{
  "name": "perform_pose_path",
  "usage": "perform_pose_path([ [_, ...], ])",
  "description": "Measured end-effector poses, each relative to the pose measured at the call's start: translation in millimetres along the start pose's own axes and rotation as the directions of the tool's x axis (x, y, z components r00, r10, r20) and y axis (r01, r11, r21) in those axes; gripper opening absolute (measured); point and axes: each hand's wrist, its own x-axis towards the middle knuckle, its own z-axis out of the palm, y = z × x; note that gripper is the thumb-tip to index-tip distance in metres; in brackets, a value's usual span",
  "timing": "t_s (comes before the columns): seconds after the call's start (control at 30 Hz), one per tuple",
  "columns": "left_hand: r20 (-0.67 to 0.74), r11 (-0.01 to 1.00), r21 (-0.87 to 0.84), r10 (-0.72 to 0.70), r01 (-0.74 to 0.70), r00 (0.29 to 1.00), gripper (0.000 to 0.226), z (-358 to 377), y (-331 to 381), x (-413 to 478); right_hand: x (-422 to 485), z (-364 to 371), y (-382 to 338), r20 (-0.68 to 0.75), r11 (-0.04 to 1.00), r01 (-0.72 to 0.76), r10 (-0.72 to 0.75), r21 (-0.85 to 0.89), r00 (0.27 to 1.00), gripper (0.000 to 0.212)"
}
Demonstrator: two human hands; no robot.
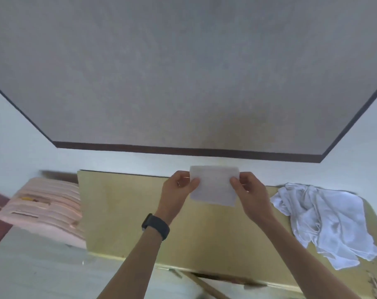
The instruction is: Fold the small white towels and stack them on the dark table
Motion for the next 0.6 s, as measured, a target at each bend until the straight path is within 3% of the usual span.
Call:
perform_pose_path([
  [0.13, -0.146, 0.988, -0.071, 0.124, -0.136, 0.982, 0.017, -5.2, 58.1, -22.2, 0.2, -8.1, -57.7, -0.019, 0.983, 0.177, -0.176, 0.049, 0.984, 0.012],
  [0.33, -0.433, 0.974, 0.021, 0.213, -0.226, 0.876, 0.004, -8.9, 95.5, -83.8, -26.3, -11.6, -100.3, 0.084, 0.921, 0.383, -0.388, 0.065, 0.918, 0.016],
  [0.47, -0.556, 0.98, 0.106, 0.199, -0.168, 0.807, 0.01, -22.2, 84.2, -138.8, -59.4, 0.9, -101.4, 0.227, 0.91, 0.401, -0.415, 0.105, 0.881, 0.01],
  [0.6, -0.692, 0.996, 0.076, 0.081, -0.04, 0.718, 0.015, -43.3, 54.3, -212.8, -110.8, 30.2, -95.6, 0.425, 0.903, 0.408, -0.424, 0.133, 0.8, 0.01],
])
